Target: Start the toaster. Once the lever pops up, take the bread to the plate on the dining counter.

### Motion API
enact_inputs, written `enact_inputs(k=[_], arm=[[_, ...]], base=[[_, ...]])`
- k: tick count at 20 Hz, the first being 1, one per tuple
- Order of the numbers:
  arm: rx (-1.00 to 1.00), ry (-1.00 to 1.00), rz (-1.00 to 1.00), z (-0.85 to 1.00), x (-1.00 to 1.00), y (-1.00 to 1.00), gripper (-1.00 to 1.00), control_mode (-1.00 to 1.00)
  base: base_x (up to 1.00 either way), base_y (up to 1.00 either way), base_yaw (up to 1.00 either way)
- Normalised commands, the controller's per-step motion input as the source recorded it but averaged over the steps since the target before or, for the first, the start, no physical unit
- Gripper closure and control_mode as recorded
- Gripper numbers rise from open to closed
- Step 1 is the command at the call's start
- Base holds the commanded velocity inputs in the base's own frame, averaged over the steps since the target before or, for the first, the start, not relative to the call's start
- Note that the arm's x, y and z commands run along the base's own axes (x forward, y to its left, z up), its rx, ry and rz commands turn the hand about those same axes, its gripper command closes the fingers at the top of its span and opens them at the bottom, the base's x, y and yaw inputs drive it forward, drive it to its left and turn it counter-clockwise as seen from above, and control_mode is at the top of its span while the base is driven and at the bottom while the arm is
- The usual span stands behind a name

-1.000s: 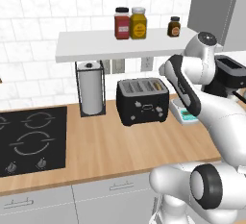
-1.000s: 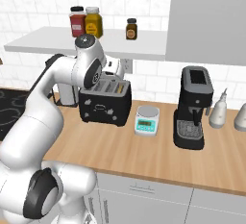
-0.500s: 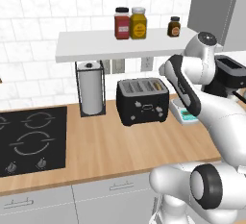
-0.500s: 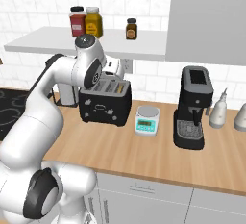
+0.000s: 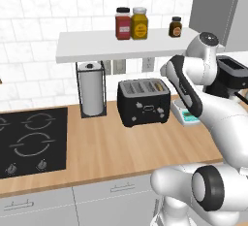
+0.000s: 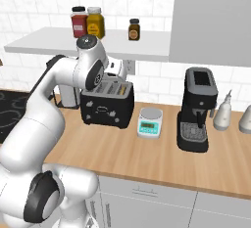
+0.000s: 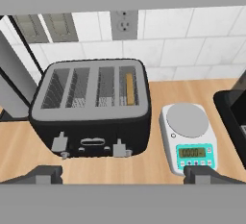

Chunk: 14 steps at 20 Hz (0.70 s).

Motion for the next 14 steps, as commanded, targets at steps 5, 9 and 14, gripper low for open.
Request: enact_inputs(k=[5,9,14], arm=[[0.00,0.00,0.00,0.00,0.00,0.00,-1.00,-1.00],[0.00,0.00,0.00,0.00,0.00,0.00,-1.00,-1.00],[0.00,0.00,0.00,0.00,0.00,0.00,-1.00,-1.00]], base=[[0.00,0.00,0.00],[0.00,0.00,0.00],[0.00,0.00,0.00]])
